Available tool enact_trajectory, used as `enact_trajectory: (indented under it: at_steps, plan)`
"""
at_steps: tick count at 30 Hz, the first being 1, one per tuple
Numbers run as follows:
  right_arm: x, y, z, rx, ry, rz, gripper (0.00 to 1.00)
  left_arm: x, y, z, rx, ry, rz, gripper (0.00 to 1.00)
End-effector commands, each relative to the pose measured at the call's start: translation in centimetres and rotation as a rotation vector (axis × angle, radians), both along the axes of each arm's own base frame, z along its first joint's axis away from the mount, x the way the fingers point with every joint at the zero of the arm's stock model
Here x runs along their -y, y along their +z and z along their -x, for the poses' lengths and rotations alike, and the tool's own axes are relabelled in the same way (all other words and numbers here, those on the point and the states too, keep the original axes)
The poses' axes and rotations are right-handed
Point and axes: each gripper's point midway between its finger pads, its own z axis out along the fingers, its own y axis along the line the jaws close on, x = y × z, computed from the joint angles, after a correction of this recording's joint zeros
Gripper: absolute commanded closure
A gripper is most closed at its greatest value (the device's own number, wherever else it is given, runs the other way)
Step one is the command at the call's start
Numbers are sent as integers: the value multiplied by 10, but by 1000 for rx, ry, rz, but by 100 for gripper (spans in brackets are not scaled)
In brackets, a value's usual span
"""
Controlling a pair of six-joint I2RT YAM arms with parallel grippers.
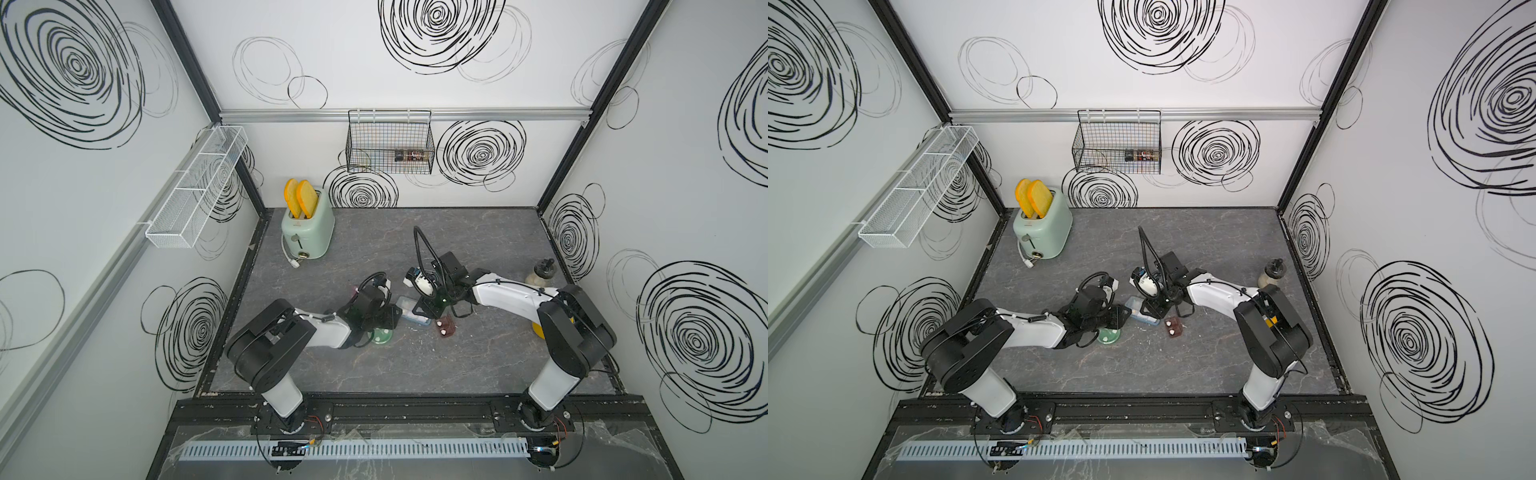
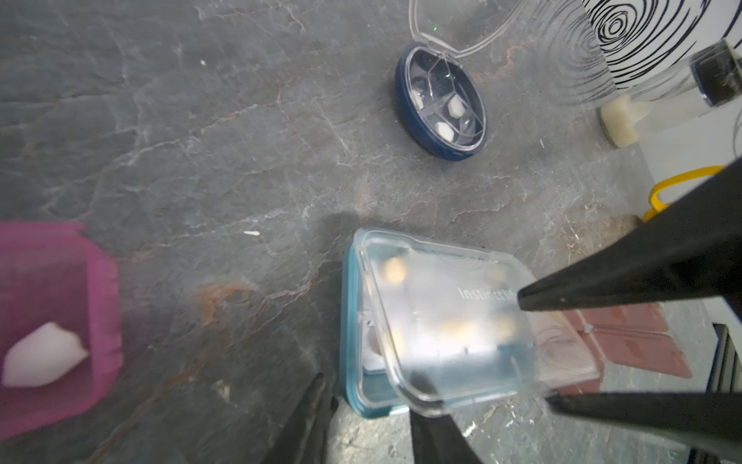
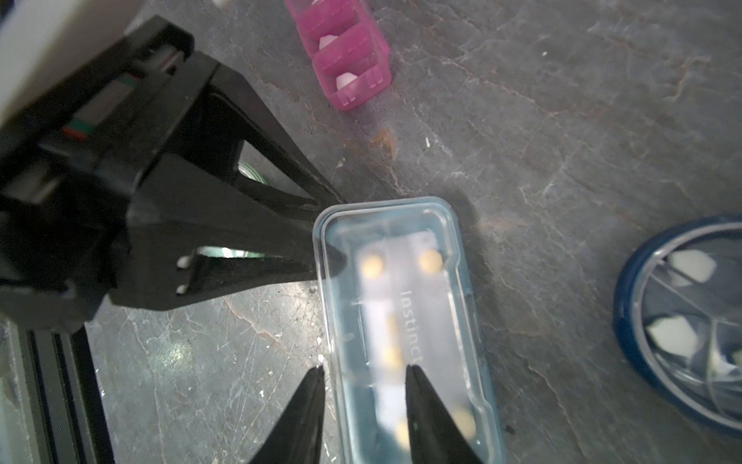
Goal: Close pillboxes
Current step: Close the pillbox at the center of the board.
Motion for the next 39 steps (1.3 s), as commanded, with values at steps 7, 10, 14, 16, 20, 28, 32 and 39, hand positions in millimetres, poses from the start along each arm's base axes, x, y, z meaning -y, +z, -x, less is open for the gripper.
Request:
enact_trajectory:
  at_steps: [7, 10, 14, 16, 20, 28, 32, 39]
  plan:
    - [-3, -9, -5, -20, -26, 10, 66, -27, 4, 12, 19, 19, -107, 53]
    - [-1, -13, -8, -15, -42, 30, 67, -26, 12, 10, 40, 21, -95, 52]
    - [-1, -13, -17, 39, -79, 79, 67, -16, 25, -2, 70, 13, -79, 49]
    - [-4, -10, -22, 80, -109, 86, 67, -11, 27, -8, 79, 5, -82, 48]
    - [-6, -8, -29, 149, -158, 110, 63, -5, 24, -17, 83, -1, -90, 46]
    - [1, -16, -33, 175, -194, 184, 58, -7, 7, -24, 48, 15, -88, 45]
    - [5, -17, -28, 174, -202, 181, 41, -7, 2, -23, 40, 20, -78, 45]
    - [9, -28, -21, 145, -207, 198, 40, -5, -3, -24, 32, 16, -82, 45]
